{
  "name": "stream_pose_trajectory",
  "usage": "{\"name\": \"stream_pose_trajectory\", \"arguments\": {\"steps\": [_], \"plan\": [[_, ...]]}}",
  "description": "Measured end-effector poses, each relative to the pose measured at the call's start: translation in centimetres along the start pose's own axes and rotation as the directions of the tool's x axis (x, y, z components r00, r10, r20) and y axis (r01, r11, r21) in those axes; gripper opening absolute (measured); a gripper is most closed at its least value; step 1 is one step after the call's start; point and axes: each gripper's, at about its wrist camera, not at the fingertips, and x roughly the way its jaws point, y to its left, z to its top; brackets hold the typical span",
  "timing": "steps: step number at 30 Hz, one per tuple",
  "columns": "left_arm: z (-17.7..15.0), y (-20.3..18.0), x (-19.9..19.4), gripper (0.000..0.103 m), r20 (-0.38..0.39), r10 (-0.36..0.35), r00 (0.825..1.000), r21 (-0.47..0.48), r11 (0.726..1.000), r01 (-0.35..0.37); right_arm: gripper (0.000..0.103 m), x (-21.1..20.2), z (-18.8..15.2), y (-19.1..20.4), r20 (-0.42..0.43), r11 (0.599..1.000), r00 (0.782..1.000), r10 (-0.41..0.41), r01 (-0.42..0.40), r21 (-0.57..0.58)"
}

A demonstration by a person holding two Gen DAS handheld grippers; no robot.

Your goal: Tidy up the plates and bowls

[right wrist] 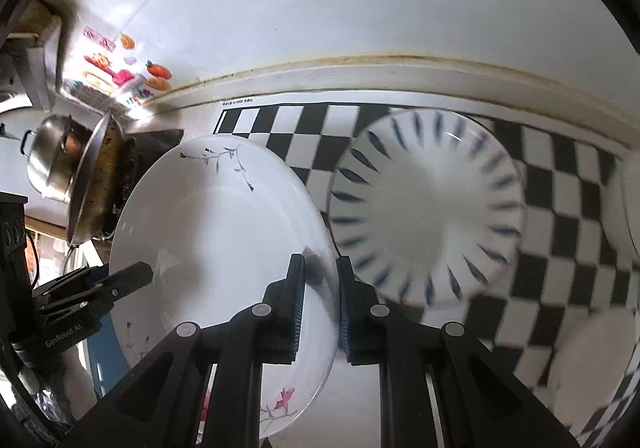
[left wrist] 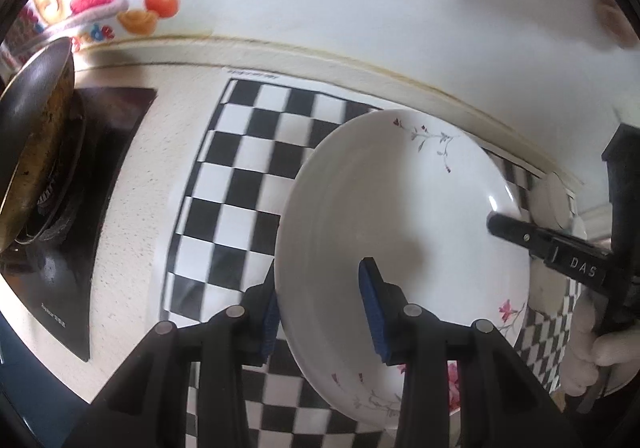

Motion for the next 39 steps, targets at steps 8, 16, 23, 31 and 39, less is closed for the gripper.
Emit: {"name": "stream_pose_trajectory", "arguments": {"steps": [8,16,23,31,39], "plan": [[-2.9,-5.1,-0.4,0.034,-0.006,-0.029,1.000,0.079,0.996,0.029,0.018,-4.4,-6.7,-4.1,0.038,0.997,0.999,-0.016,0.013,0.072],[-6.4,-8.1,2.2,0.034,-0.079,-0.028,0.996,0.138,0.990,0.039,0.018,-5.0,-12.9,-7.8,0.019,0.990,0.999,-0.035,0.032,0.136],[-9.1,-9.8,5.6,0.034,-0.162,0.016,0.987,0.182,0.983,0.014,0.018,-2.6,-16.6,-10.2,-0.045,0.981,0.997,-0.056,0.063,0.182],[-10.7,-10.8,8.6,0.035,-0.235,0.064,0.970,0.232,0.973,-0.008,0.017,-1.3,-18.0,-11.7,-0.082,0.975,0.993,-0.083,0.098,0.198],[-10.3,-11.1,9.1,0.034,-0.251,0.129,0.959,0.283,0.958,-0.055,0.016,-0.7,-18.1,-11.3,-0.109,0.977,0.989,-0.099,0.117,0.180]]}}
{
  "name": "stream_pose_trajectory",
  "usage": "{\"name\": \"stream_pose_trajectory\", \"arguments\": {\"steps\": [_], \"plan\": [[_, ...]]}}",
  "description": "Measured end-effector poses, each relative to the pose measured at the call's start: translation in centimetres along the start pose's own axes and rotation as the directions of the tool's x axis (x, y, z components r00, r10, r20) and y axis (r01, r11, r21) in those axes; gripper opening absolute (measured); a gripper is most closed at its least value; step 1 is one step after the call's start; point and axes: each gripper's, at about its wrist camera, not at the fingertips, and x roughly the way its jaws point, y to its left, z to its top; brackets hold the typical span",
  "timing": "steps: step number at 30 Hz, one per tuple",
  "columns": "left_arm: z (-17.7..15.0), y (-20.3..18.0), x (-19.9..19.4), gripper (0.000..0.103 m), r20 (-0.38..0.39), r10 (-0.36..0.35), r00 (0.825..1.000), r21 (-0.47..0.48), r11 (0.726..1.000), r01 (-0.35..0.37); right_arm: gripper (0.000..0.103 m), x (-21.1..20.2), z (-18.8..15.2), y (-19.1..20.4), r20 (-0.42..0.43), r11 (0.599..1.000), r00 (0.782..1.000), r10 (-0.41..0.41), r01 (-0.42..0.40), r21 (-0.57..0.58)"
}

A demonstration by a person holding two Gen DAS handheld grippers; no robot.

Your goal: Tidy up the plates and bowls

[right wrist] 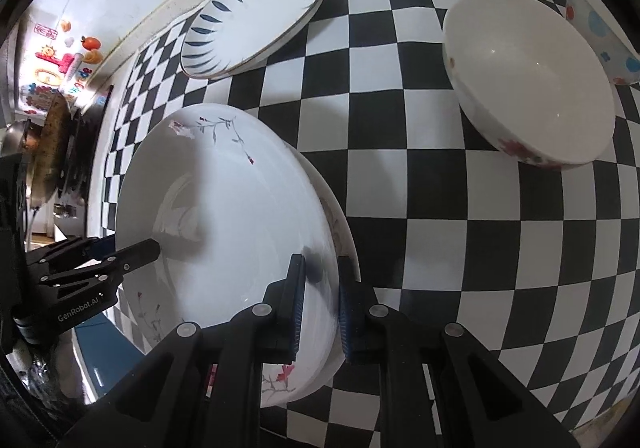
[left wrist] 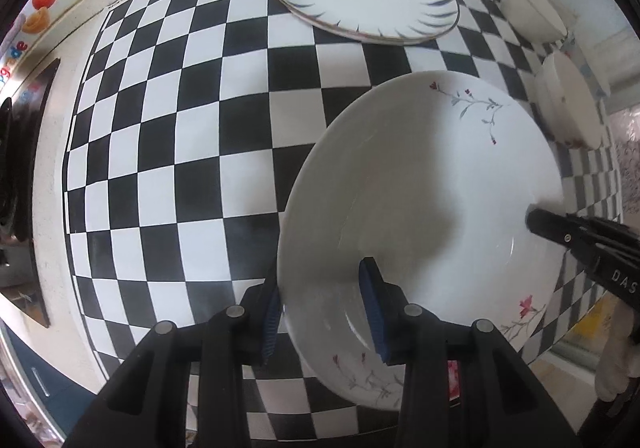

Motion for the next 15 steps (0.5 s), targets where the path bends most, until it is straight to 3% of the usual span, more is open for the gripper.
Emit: {"name": "stream_pose_trajectory", "arguments": {"steps": [10,15], "plan": [[0.5,-0.4,-0.4,0.034,-0.006,0.012,1.000,0.015,1.000,-0.012,0.016,-0.1,0.1,0.1,-0.033,1.000,0.999,-0.014,0.014,0.009],[0.3,-0.6,-1.2,0.034,0.011,0.010,1.000,0.016,1.000,-0.010,0.016,0.1,0.1,0.5,-0.101,0.998,0.994,-0.048,0.051,0.023]]}}
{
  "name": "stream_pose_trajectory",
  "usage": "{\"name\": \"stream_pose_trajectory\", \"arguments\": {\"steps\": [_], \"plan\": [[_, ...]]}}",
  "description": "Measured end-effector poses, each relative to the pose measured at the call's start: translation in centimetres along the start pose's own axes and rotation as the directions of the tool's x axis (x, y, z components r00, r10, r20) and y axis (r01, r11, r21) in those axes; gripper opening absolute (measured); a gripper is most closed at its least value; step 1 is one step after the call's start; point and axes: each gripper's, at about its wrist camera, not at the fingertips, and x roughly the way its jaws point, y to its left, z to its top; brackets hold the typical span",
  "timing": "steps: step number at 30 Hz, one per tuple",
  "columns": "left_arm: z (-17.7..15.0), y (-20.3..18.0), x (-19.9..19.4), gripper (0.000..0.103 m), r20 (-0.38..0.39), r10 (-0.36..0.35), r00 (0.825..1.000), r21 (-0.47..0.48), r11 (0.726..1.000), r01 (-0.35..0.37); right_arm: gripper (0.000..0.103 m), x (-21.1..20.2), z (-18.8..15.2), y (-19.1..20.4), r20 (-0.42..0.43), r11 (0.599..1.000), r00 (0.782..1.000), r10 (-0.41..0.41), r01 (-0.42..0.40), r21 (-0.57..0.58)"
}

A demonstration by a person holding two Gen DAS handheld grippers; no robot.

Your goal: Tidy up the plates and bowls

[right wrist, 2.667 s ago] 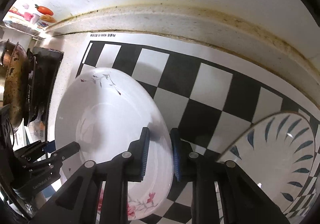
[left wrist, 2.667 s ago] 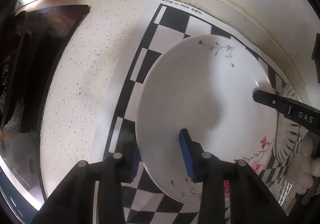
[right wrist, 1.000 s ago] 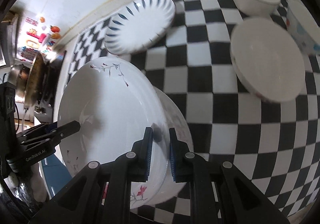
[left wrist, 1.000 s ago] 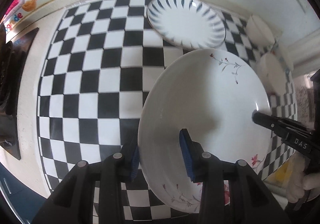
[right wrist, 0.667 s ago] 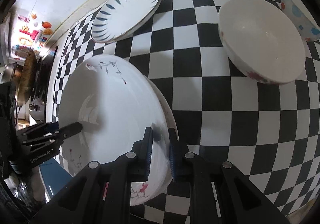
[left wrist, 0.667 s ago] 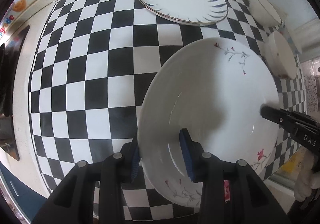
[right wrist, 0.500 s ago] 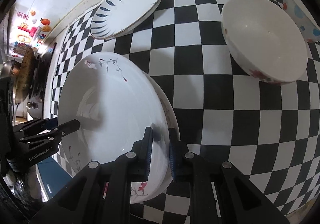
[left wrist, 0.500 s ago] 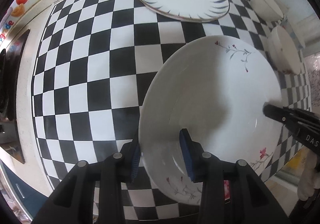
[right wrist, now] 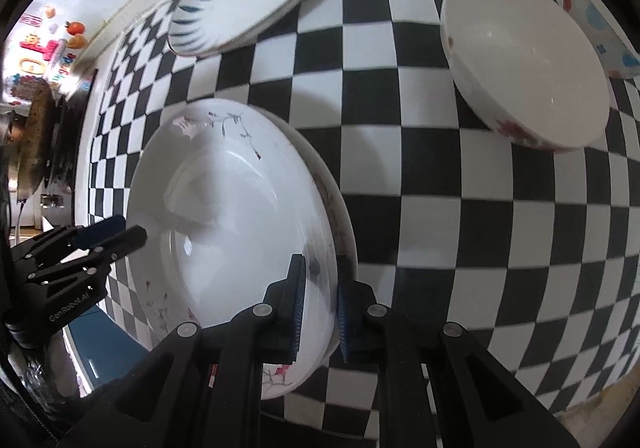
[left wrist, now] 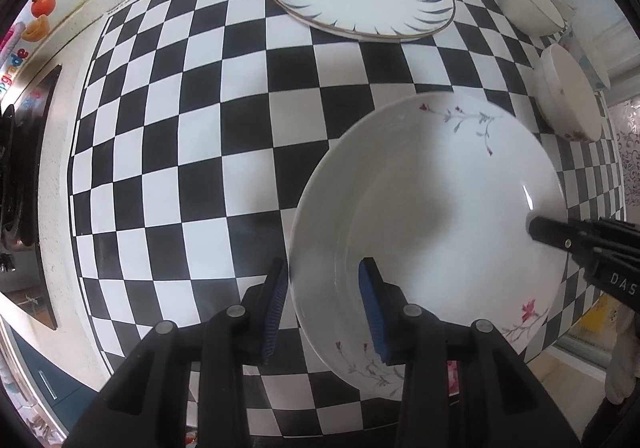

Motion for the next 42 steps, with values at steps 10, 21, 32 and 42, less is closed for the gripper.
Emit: {"name": "stream_pose_trajectory", "arguments": {"steps": [10,21,32,42], "plan": [[-0.4,0.1,-2.6,0.034,0.031,0.008,0.999,-0.003,1.000,-0.008,0.020,-0.1,-0.1,0.8,-0.095,0.999,0.995,-0.038,0.039,0.007],[1.3,0.9,-5.4,0.035,0.081,-0.041,0.996,-0.037,0.998,0.044,0.053,-2.2,0.5,2.1,-0.079,0.994,0.991,-0.106,0.103,-0.043],[10.0,1.6,-5.0,0.044,0.145,-0.034,0.989,-0.050,0.998,0.041,0.092,-6.2,10.6,2.9,0.138,0.999,0.990,0.034,-0.032,-0.017],[20.2,6.1,0.1,0.042,0.101,-0.066,0.993,-0.112,0.991,0.077,0.083,-3.0,22.2,-0.5,0.114,0.982,0.991,0.074,-0.093,0.167]]}}
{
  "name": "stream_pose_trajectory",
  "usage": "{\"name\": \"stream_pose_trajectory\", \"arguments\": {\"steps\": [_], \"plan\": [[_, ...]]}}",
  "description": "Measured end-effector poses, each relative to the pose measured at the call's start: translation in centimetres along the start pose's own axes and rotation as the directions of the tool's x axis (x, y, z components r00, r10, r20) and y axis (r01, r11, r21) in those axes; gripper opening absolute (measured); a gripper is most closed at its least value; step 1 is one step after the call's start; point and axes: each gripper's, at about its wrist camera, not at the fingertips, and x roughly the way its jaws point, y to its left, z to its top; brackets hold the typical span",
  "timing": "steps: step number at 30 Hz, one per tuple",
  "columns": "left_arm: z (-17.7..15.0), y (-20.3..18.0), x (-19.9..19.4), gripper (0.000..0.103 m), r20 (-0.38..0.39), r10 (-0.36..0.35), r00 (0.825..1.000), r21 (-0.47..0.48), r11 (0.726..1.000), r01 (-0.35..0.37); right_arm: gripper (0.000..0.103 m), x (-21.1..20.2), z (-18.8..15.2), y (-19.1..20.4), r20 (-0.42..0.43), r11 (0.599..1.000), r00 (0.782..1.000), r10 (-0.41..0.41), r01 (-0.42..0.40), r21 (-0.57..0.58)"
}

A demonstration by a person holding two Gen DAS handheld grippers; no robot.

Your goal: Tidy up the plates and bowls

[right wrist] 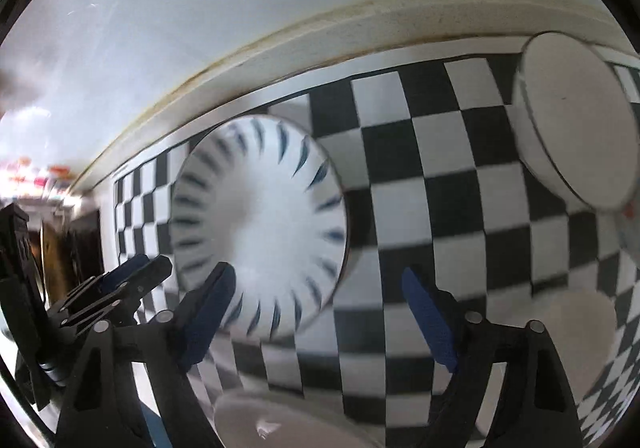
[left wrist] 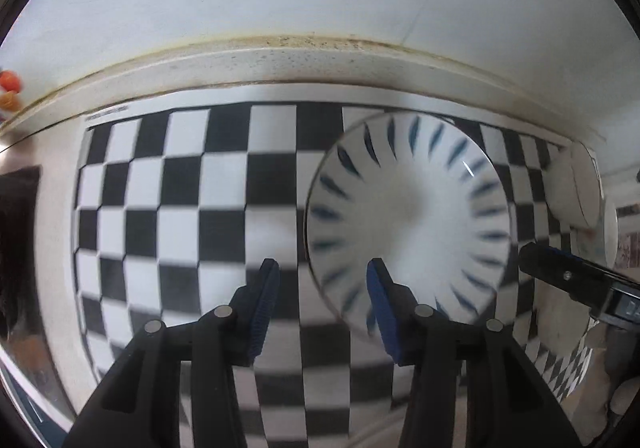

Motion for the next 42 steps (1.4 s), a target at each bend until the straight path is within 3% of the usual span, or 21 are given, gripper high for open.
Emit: {"name": "stream_pose_trajectory", "arguments": {"steps": [5,8,10,11,12,22,25,35,42], "plan": [[2.8,0.3,2.3,0.042,-0.039,-0.019,0.999,0.021,1.000,0.020,0.071,2.7,2.7,-1.6,-0.056,0.998,0.998,-0.008,0.011,0.056],[3.6,0.2,3.6,0.026,-0.075,-0.027,0.997,0.043,0.999,0.030,0.058,4.2,3.0,-1.7,-0.093,0.998,0.996,0.005,0.001,0.066],[3.6,-0.1,4.3,0.021,-0.095,-0.025,0.995,0.068,0.997,0.032,0.039,5.0,2.8,-1.5,-0.088,0.999,0.996,0.007,-0.003,0.049],[3.5,-0.3,4.4,0.021,-0.089,-0.016,0.996,0.080,0.997,0.023,0.022,5.7,2.7,-1.5,-0.108,0.999,0.994,0.013,-0.008,0.048],[3.3,-0.4,4.3,0.021,-0.078,-0.009,0.997,0.090,0.996,0.016,0.020,6.5,2.5,-1.4,-0.125,0.999,0.992,-0.003,0.009,0.050],[1.1,-0.6,3.5,0.021,-0.068,0.004,0.998,0.066,0.998,0.000,0.018,9.7,0.4,-0.4,-0.101,1.000,0.995,-0.023,0.023,0.004],[2.0,-0.8,3.0,0.021,-0.055,-0.002,0.998,0.059,0.998,0.005,0.017,10.0,-0.5,0.3,-0.087,1.000,0.996,-0.028,0.027,-0.012],[-0.3,-1.5,-1.7,0.021,0.013,-0.016,1.000,0.067,0.998,0.015,0.015,8.1,-5.3,2.3,-0.026,0.998,1.000,-0.007,0.005,-0.062],[-4.5,-1.9,-5.6,0.021,0.055,-0.021,0.998,0.076,0.997,0.017,0.015,6.7,-9.7,3.5,0.013,0.995,1.000,0.003,-0.002,-0.101]]}}
